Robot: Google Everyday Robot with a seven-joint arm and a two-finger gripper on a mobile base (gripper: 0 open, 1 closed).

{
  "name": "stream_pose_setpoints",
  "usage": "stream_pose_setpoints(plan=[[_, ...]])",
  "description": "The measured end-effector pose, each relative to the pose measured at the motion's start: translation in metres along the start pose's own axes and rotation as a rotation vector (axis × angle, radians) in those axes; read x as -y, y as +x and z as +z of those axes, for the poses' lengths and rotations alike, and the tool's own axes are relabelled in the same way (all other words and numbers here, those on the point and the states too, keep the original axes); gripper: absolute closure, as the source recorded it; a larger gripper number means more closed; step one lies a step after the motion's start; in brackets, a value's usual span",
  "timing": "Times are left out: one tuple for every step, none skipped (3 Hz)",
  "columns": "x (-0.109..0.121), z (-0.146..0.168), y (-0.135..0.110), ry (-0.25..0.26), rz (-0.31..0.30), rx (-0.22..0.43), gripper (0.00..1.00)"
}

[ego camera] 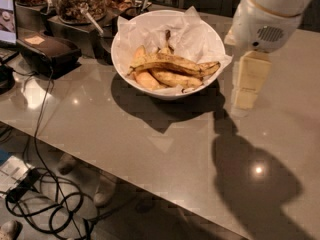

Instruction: Pick banana from white bowl

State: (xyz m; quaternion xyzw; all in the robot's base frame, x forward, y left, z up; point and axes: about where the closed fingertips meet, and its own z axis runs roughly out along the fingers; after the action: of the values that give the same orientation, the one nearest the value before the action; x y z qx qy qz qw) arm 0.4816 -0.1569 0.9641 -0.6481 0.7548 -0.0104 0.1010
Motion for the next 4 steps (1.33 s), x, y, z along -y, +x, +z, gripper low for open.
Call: stream_pose_setpoints(plan=[[0.005,0.000,-0.005,0.021,-0.002,0.014,0.00],[0.017,0.002,-0.020,0.028,0.044,0.033,0.00],[0.041,0.020,-0.047,0.004,0.092,0.007,0.00],[0.069,0.044,-0.071,-0.027,0.148,-0.024,0.00]])
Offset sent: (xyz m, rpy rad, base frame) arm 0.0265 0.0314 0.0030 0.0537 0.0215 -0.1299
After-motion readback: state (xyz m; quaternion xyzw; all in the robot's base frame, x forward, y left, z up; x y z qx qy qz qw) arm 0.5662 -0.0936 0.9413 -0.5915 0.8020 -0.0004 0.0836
